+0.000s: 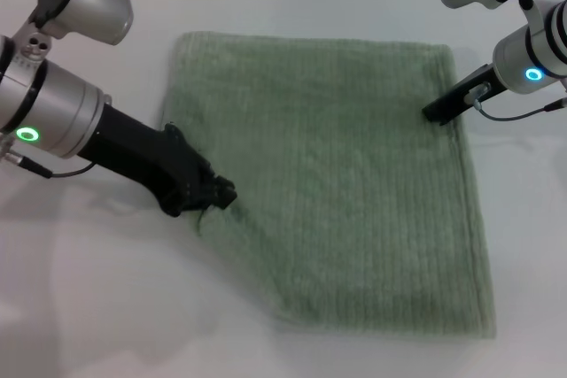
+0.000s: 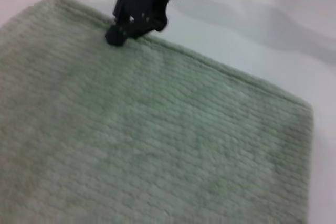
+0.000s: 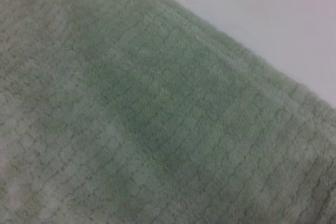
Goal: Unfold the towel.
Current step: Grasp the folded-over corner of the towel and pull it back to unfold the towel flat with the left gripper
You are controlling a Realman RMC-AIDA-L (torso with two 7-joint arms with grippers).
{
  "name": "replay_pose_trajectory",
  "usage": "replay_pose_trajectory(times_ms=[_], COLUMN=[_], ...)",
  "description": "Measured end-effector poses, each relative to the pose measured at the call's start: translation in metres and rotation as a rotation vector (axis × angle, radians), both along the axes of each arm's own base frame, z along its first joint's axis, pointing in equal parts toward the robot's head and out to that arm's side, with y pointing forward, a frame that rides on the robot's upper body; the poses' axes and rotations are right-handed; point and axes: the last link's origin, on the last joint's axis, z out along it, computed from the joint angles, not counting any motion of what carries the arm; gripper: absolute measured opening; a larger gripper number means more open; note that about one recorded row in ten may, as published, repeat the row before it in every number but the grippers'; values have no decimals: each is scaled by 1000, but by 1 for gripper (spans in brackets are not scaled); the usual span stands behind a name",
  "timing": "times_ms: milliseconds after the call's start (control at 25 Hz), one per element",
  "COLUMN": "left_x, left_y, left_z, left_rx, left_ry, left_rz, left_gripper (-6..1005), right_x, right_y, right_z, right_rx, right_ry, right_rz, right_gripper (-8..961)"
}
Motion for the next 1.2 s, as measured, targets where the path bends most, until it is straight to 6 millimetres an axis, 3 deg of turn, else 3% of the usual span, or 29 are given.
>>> replay_pose_trajectory(times_ms=[1120, 1200], left_x=[-12, -12], left_y=[-9, -8], left_z=[-1, 0], left_rx=[-74, -71], left_ry=[178, 181], left_rz=[118, 111], left_gripper=[110, 198], right_x=[-5, -5], right_y=[0, 0], right_z=[-3, -3], right_rx=[-13, -13], right_ry=[-3, -3], right_rz=[12, 12], right_gripper=[20, 20])
